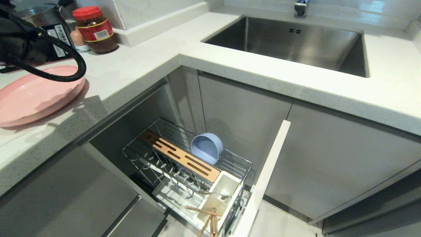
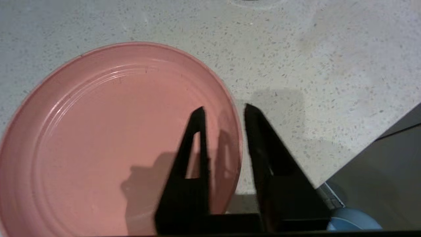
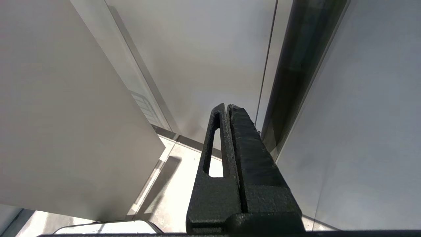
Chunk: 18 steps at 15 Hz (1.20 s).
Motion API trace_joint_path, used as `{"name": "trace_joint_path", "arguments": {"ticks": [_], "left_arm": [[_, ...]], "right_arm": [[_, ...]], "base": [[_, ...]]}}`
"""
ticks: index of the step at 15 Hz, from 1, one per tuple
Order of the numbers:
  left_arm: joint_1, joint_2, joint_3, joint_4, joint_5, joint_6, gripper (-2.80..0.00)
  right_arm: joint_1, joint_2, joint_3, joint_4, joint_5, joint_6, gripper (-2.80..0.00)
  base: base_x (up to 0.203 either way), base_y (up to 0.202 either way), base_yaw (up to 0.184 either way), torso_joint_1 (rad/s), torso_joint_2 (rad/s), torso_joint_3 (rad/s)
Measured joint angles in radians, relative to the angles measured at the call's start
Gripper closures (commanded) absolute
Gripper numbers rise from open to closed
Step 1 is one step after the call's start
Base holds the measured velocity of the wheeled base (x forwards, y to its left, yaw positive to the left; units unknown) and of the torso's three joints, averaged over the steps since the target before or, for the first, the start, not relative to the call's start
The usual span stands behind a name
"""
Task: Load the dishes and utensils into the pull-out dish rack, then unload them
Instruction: Pick up the bowl and place it in the cupboard
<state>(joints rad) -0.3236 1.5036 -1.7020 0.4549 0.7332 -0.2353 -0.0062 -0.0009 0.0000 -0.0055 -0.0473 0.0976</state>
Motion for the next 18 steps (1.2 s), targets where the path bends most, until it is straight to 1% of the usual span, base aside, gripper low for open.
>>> {"name": "trace_joint_path", "arguments": {"ticks": [1, 3, 7, 10, 18], "left_arm": [[0.0, 0.015, -0.013, 0.005, 0.007, -0.011, -2.8], [0.0, 0.036, -0.022, 0.022, 0.018, -0.012, -2.8], [0.0, 0.076, -0.048, 0.132, 0.019, -0.026, -2.8], [0.008, 0.098, -0.064, 0.171, 0.019, -0.028, -2.8], [0.06, 0.136, -0.098, 0.18, 0.013, -0.028, -2.8]], "right_arm": [[0.0, 0.0, 0.0, 0.0, 0.0, 0.0, 0.0], [0.0, 0.0, 0.0, 0.0, 0.0, 0.0, 0.0], [0.0, 0.0, 0.0, 0.0, 0.0, 0.0, 0.0], [0.0, 0.0, 0.0, 0.0, 0.0, 0.0, 0.0], [0.0, 0.0, 0.0, 0.0, 0.0, 0.0, 0.0]], "base": [[0.0, 0.0, 0.0, 0.0, 0.0, 0.0], [0.0, 0.0, 0.0, 0.0, 0.0, 0.0], [0.0, 0.0, 0.0, 0.0, 0.0, 0.0], [0.0, 0.0, 0.0, 0.0, 0.0, 0.0], [0.0, 0.0, 0.0, 0.0, 0.0, 0.0]]}}
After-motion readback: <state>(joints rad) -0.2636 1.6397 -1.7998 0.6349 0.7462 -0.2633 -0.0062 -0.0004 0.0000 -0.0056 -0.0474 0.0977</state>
